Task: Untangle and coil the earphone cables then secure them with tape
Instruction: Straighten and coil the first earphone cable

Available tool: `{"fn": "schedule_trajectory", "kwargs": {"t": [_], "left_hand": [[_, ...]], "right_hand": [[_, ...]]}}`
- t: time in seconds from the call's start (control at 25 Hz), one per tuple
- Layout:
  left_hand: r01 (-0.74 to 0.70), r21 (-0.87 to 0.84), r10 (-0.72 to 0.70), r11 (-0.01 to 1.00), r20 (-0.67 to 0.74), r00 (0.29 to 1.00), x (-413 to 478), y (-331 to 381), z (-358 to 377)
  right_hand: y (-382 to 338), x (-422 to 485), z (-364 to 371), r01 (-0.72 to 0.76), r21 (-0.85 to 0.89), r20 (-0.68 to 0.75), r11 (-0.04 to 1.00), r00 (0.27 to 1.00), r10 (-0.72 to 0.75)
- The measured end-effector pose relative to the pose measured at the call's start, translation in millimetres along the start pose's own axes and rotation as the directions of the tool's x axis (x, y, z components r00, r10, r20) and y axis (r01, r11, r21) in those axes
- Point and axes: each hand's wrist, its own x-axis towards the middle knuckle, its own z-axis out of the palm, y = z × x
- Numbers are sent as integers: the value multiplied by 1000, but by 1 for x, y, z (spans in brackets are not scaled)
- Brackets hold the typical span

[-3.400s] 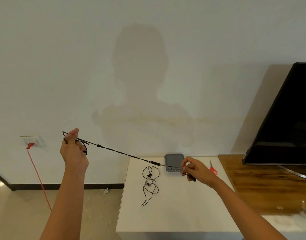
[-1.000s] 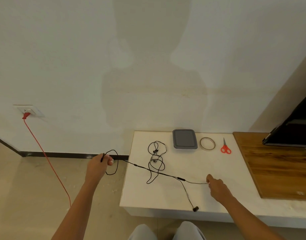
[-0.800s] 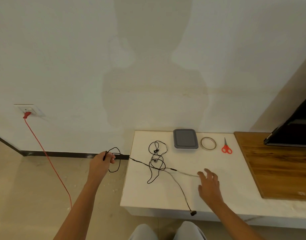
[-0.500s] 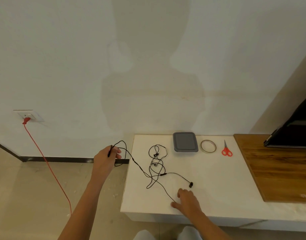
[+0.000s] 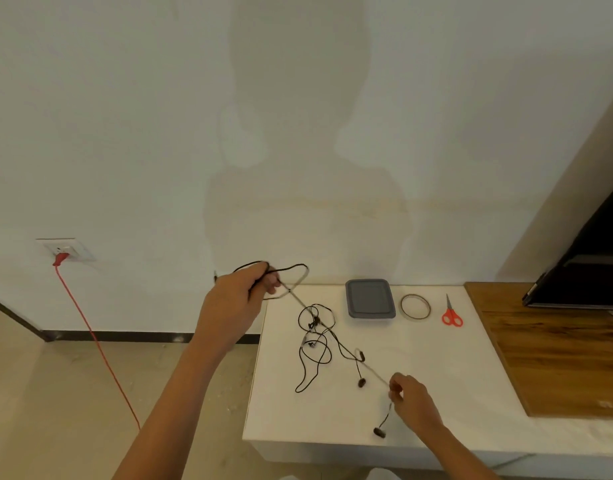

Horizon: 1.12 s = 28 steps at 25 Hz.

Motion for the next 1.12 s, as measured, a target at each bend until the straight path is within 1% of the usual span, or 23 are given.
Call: {"fn": "schedule_trajectory", "kwargs": {"t": [0.08,0.16,0.2,0.28,0.32,0.4,0.48,0.52,0.56,0.64,0.76,0.84,0.88,0.92,0.96,1.0,1.04,1.08,1.12], "left_hand": [[-77,-7,77,997,-47,996,6,23,-5],[-124,-43,119,991,-107,987,14,42,-14],[-149,-52,142,987,-118,983,17,51,-17],[-205,-65,196,977,-116,974,22,67,-22],[-232,-69,223,970,-114,968,24,77,-24],[-281,-63,273,958,-116,955,28,95,-29],[-320,-44,312,946,-129,941,33,113,-35],[-336,-30,329,941,-139,934,37,122,-37],[-350,-14,344,936,-151,927,40,131,-40],[-381,20,379,924,-174,909,47,151,-45],[-400,104,413,911,-200,888,58,175,-55],[-385,133,406,913,-225,886,66,183,-64],[-374,138,397,917,-243,885,69,184,-68],[-357,142,383,923,-262,886,71,182,-73],[-335,139,362,932,-278,890,73,179,-77],[-319,127,342,939,-295,892,74,175,-82],[-314,97,329,944,-312,891,75,171,-88],[-323,51,321,945,-334,886,75,167,-92],[-342,-1,319,940,-359,877,74,166,-97]], "right_hand": [[-7,-1,-7,0,186,-22,982,1000,4],[-14,0,-17,-29,306,-26,952,999,38],[-19,1,-22,-16,307,-42,952,999,30],[-30,4,-32,-17,388,-37,922,999,34],[-38,6,-37,7,381,-59,925,998,16],[-54,10,-46,80,373,-130,924,991,-33],[-74,13,-55,138,359,-223,923,973,-59],[-84,14,-58,187,358,-260,915,961,-94],[-98,11,-63,228,371,-267,900,955,-131],[-133,2,-75,316,427,-269,848,939,-214],[-185,-20,-101,469,471,-330,747,879,-344],[-208,-33,-125,520,512,-310,684,854,-418],[-216,-37,-137,529,564,-282,634,845,-454],[-222,-40,-147,548,636,-270,544,818,-508],[-226,-42,-155,547,719,-268,428,787,-556],[-231,-45,-162,508,810,-275,293,770,-575],[-235,-47,-168,423,892,-272,161,785,-557],[-239,-49,-175,307,951,-235,44,805,-545],[-242,-52,-180,205,978,-191,-37,811,-553]]}}
